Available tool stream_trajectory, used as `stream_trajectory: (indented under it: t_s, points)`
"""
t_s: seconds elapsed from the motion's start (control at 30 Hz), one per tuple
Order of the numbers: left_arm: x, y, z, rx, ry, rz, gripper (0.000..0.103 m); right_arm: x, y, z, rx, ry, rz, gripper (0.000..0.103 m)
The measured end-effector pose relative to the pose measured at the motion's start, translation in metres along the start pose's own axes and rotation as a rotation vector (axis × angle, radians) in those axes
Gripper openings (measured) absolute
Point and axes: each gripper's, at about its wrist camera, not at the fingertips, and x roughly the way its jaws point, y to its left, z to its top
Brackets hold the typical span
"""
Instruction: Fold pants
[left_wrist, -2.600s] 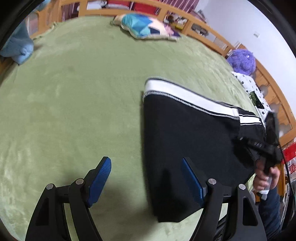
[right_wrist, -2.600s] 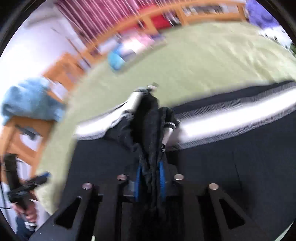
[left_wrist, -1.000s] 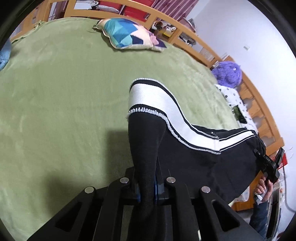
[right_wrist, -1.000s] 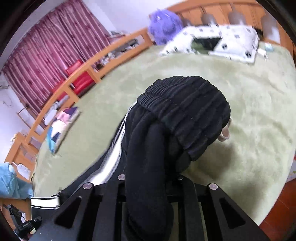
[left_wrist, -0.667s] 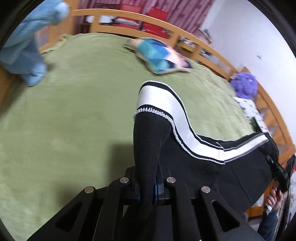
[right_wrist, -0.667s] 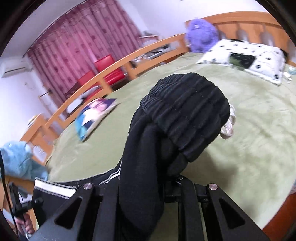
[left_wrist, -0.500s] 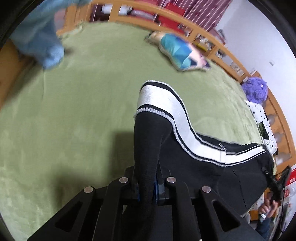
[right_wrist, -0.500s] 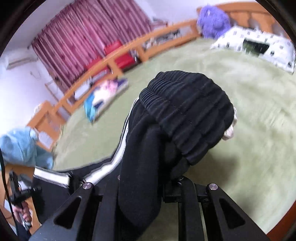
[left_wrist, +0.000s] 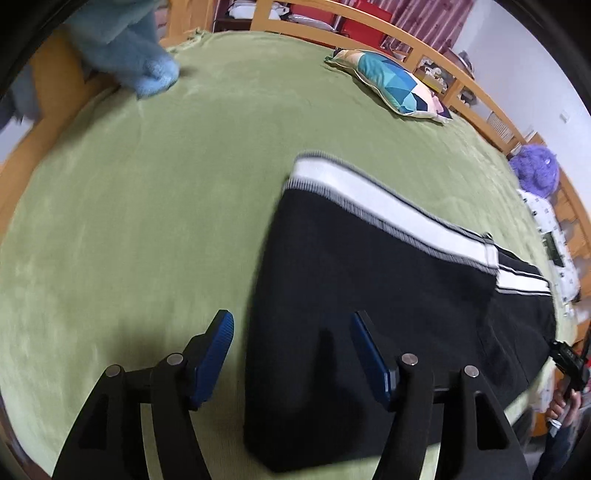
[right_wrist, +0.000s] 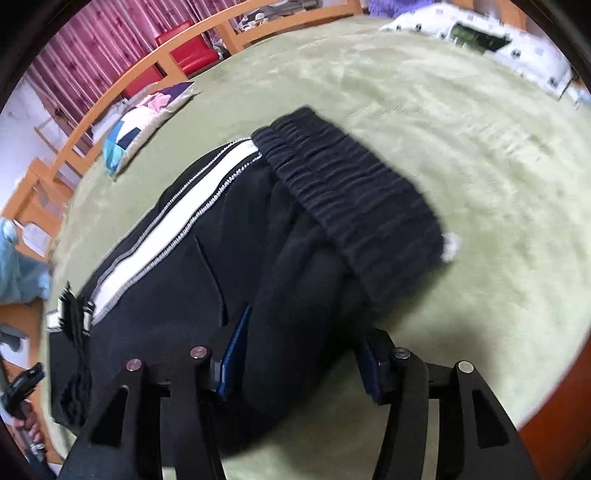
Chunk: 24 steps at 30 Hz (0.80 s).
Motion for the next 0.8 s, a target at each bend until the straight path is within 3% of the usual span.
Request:
stream_trajectory:
  t_s: [0.27, 0.47, 0.8]
  points:
    - [0.012, 0.032, -0.063, -0.153, 0.014, -0.175, 0.067, -0.055, 0.018, -0.014, -0.093, -0.086, -0.069, 0.053]
    - [0.02, 0.021, -0.065, -0.121, -0.03, -0.173, 0.067, -0.066, 0.052, -0.031, -0.207, -0.087, -0.104, 0.053]
    - [0.023, 0.022, -0.061, -0.127, -0.037, -0.188, 0.066, -0.07, 0.093, -0.05, -0.203, -0.103, -0.062, 0.053]
